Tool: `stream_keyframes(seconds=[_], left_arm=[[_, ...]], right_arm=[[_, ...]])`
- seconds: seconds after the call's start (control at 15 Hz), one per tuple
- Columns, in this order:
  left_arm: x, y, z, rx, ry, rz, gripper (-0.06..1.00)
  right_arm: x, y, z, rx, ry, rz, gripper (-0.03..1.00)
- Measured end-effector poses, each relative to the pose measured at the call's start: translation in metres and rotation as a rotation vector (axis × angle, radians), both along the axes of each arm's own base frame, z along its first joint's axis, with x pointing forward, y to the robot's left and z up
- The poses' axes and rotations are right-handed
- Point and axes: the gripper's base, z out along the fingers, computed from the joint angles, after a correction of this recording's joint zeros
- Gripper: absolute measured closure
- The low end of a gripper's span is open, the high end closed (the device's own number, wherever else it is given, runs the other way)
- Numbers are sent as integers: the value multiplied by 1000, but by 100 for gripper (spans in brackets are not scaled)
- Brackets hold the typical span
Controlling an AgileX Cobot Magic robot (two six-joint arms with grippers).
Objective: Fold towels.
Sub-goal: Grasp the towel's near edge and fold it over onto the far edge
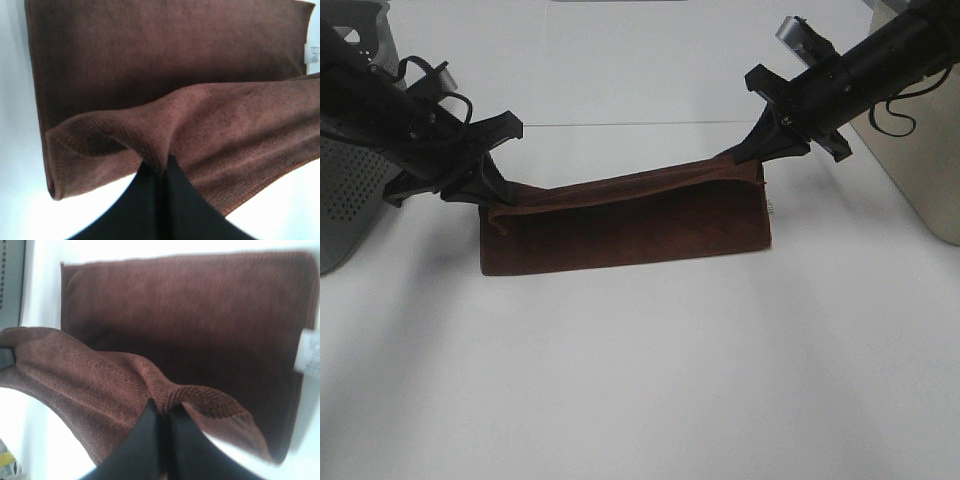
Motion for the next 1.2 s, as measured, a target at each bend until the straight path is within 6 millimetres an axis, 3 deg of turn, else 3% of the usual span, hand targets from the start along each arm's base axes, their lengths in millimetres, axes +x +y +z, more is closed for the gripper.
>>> stream_keyframes(seconds=[0.13,0.2,0.47,0.53,0.6,0.73,0.87,0.93,1.07,1.2], left_arm=[[22,-2,-5,15,-34,-9,94],[40,-4,-9,24,-66,-11,94],[48,-5,-29,35,-43,-7,94],[50,-5,-47,43,-19,7,94],[50,-5,-47,43,-19,7,94],[52,-4,-50,50,-32,25,70],[52,-3,-50,45,-29,28,30],[52,-3,-50,40,-26,32,17],[52,-3,-50,38,-21,28,10],[51,-2,-38,64,-50,-1,8]], right_arm=[[25,1,-11,3,-17,-11,97],[40,1,-27,-2,-11,-14,97],[49,0,-48,-17,11,-12,97],[49,0,-60,-30,27,-11,97],[49,0,-60,-30,27,-11,97],[50,-1,-62,-40,21,-16,79],[50,-1,-62,-34,25,-15,47],[50,-1,-61,-26,30,-15,34],[50,-1,-58,-18,26,-19,22],[48,-2,-40,-21,7,-6,20]])
